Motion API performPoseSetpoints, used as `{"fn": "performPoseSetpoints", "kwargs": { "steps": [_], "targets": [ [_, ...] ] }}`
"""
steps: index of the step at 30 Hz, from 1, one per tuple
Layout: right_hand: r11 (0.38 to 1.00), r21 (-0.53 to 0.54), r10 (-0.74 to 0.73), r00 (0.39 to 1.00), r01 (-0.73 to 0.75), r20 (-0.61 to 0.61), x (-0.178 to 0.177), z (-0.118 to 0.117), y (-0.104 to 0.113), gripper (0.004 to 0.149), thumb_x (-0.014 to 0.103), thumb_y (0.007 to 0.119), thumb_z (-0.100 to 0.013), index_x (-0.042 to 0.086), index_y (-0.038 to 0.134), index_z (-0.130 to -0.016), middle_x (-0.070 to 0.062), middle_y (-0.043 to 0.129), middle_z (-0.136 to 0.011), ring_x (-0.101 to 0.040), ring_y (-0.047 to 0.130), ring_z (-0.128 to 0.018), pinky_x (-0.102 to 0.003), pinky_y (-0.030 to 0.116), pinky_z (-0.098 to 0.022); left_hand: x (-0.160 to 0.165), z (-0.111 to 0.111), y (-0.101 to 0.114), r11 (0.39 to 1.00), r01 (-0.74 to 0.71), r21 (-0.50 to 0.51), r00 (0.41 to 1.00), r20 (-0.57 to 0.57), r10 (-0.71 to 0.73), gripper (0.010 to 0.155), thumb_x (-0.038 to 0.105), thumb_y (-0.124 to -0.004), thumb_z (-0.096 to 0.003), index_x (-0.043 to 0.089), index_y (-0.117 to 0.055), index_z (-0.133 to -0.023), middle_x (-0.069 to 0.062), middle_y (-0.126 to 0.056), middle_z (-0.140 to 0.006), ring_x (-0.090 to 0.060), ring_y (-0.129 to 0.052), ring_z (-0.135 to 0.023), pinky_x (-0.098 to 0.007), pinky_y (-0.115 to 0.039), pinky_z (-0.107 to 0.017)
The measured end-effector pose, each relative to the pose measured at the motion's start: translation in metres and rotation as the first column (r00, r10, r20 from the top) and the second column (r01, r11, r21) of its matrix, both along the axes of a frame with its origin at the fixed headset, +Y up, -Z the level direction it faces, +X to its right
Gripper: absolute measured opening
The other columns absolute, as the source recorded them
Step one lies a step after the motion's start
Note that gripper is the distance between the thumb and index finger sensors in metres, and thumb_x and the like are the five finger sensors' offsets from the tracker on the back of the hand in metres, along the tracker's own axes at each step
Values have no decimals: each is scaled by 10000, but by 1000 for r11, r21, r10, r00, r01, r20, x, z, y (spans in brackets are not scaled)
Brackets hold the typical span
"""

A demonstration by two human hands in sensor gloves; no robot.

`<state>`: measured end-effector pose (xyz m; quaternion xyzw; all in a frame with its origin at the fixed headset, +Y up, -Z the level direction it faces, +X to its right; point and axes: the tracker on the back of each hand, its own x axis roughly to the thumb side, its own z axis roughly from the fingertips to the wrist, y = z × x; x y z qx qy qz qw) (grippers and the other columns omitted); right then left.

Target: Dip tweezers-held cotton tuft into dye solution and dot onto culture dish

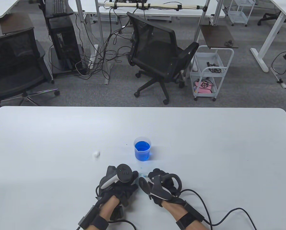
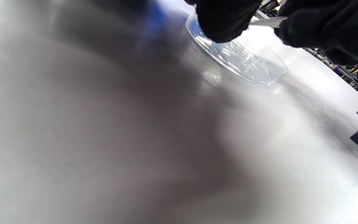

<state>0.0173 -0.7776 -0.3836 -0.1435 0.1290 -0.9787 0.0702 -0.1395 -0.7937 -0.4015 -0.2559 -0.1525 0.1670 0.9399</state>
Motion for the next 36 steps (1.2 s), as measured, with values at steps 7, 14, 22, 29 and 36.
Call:
{"fn": "performPoseSetpoints", "kwargs": {
  "steps": [7,14,22,29,36],
  "targets": [
    [1000,16,-24,1000,24,7,4,1,7,419,290,897,-264,-12,1052,-509,-242,1021,-503,-150,973,-174,-305,887,-62,1,0,0,1000,1,0,1000,0,-1,642,370,-692,-634,255,-354,-1168,-272,-200,-1230,-570,-154,-1044,-769,-163,-662],
    [996,55,-77,996,75,38,17,0,20,419,290,897,-262,-12,1051,-509,-243,1020,-503,-150,973,-172,-305,887,-59,0,0,0,1000,1,-2,1000,-1,-1,642,371,-692,-634,258,-355,-1168,-271,-199,-1230,-571,-153,-1044,-769,-162,-662],
    [1000,-11,6,999,-6,34,11,-2,-1,419,290,896,-264,-12,1052,-509,-240,1021,-504,-148,973,-175,-303,887,-62,0,0,0,1000,1,-3,1000,-3,-1,644,373,-692,-634,261,-352,-1169,-267,-192,-1232,-571,-152,-1044,-770,-161,-661],
    [998,26,-50,998,49,49,19,-1,12,418,290,897,-263,-11,1052,-509,-242,1020,-504,-149,973,-174,-304,887,-60,0,0,1,1000,2,-5,1000,-5,-2,643,374,-691,-635,261,-352,-1169,-266,-193,-1232,-571,-153,-1045,-769,-161,-662],
    [996,49,-79,996,77,52,30,8,20,418,289,897,-262,-11,1051,-510,-245,1019,-505,-151,972,-173,-306,886,-60,-1,0,1,1000,4,-5,1000,-8,-4,642,373,-691,-634,263,-352,-1168,-265,-194,-1233,-571,-154,-1044,-769,-161,-662]
  ]
}}
